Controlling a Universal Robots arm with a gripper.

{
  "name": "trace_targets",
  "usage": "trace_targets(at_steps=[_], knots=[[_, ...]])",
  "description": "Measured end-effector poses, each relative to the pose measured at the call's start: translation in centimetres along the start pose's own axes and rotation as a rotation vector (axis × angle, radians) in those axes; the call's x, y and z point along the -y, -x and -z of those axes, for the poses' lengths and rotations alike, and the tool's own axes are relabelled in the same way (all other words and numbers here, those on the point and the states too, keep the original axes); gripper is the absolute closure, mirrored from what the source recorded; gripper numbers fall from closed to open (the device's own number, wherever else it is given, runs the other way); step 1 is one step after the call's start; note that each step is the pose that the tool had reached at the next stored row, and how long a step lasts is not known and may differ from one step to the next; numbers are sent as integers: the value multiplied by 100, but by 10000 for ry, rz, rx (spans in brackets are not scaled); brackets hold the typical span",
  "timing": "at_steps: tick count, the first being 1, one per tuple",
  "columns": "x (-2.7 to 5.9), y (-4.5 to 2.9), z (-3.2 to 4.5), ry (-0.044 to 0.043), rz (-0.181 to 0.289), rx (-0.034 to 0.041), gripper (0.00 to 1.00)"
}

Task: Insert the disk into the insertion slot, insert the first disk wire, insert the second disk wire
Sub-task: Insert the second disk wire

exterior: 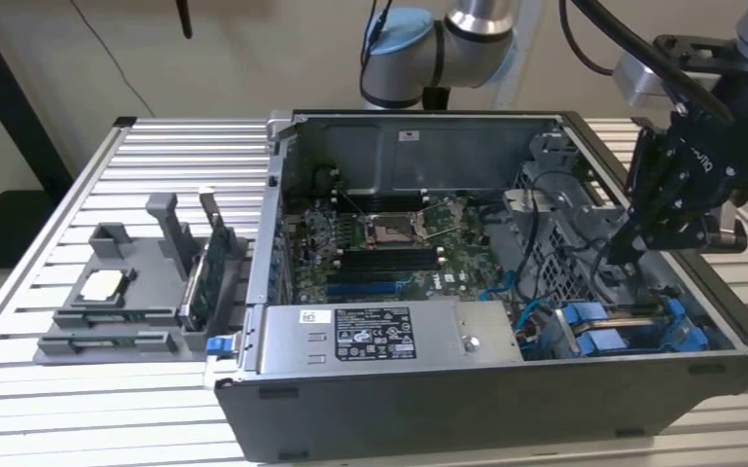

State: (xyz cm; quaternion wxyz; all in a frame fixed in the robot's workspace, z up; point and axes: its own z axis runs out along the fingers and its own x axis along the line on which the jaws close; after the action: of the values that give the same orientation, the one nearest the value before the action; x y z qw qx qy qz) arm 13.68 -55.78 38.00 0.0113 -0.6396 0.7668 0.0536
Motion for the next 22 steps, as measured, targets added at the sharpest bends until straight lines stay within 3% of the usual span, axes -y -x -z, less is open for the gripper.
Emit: trace_targets(at_steps=[6, 15, 22], knots=[[10, -47, -19, -55, -3, -121, 84], [22, -102, -48, -172, -11, -382, 84], [29, -141, -70, -219, -12, -440, 84]])
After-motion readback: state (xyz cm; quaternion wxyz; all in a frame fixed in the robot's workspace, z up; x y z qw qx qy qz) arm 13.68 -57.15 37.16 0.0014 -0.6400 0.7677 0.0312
